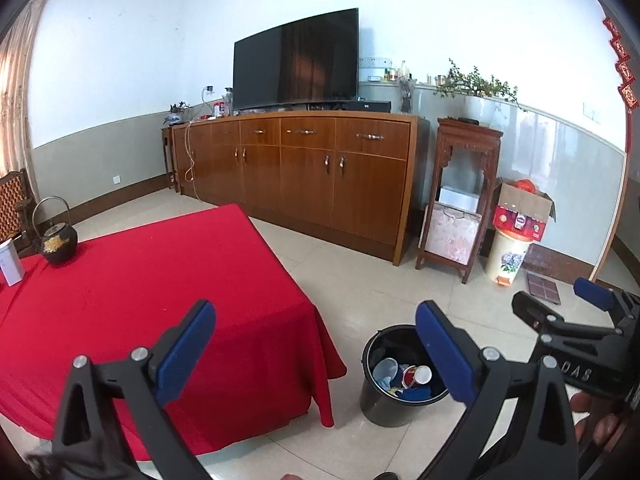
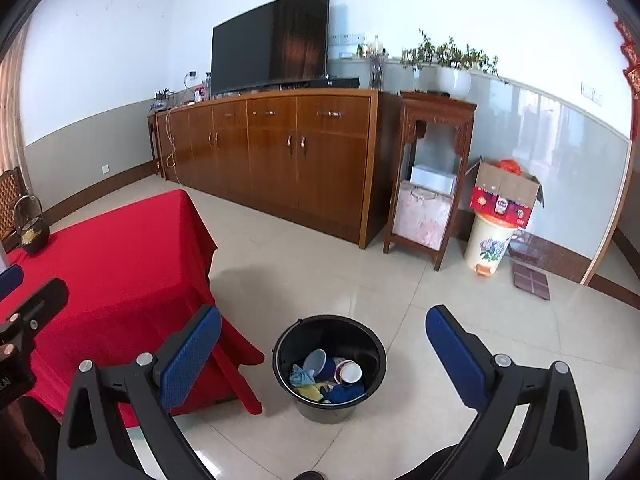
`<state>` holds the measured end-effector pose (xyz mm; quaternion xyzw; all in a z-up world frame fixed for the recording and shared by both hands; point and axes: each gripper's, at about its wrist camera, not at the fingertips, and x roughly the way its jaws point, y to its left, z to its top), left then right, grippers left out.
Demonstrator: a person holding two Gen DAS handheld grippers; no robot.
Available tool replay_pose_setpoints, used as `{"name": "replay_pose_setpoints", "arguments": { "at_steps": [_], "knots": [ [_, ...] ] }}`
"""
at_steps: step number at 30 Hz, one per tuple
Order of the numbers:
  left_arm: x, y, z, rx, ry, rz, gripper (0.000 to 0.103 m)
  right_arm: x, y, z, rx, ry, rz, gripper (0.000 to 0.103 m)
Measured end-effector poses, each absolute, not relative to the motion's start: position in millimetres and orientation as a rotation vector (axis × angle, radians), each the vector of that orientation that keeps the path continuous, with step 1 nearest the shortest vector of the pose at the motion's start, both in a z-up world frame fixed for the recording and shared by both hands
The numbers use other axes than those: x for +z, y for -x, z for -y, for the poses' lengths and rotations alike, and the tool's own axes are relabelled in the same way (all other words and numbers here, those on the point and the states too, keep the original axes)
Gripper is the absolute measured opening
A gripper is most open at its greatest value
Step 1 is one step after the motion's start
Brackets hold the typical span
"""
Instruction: Collect trash
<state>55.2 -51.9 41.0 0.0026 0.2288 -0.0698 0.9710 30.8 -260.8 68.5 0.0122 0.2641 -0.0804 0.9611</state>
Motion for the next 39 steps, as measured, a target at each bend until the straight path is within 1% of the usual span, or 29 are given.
{"name": "replay_pose_setpoints", "arguments": {
  "at_steps": [6,39],
  "knots": [
    [36.3,-50.4,43.9,-0.125,0.005,-0.458,0.101,71.4,-24.1,238.7,-0.158,0.033,-0.507,0.103],
    [30.2,-48.6,46.3,-0.148,0.0,-0.493,0.101,68.7,-25.0,242.4,-0.168,0.034,-0.511,0.103]
  ]
}}
